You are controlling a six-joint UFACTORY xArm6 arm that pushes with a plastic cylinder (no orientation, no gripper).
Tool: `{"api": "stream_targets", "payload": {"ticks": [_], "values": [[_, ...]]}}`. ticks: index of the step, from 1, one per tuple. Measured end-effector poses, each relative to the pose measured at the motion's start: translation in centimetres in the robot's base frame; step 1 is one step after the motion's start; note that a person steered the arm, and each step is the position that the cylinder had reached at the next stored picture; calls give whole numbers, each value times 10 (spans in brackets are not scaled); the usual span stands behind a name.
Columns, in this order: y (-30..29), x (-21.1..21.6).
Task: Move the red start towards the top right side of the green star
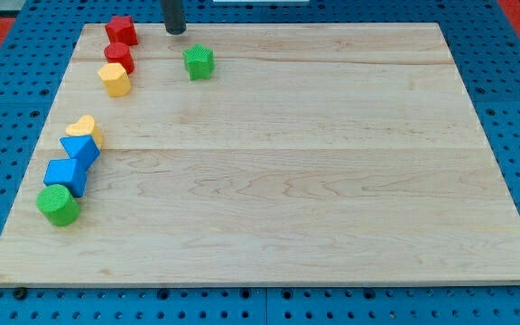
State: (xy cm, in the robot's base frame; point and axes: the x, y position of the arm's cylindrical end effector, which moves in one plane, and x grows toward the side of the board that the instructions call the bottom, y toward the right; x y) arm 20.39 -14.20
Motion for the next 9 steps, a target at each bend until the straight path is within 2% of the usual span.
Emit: {"api": "stream_targets", "payload": {"ticks": [1,2,4,6,9], "values": [[-41,-2],[-41,-1],[-42,35],[-57,35],[-141,33]]}}
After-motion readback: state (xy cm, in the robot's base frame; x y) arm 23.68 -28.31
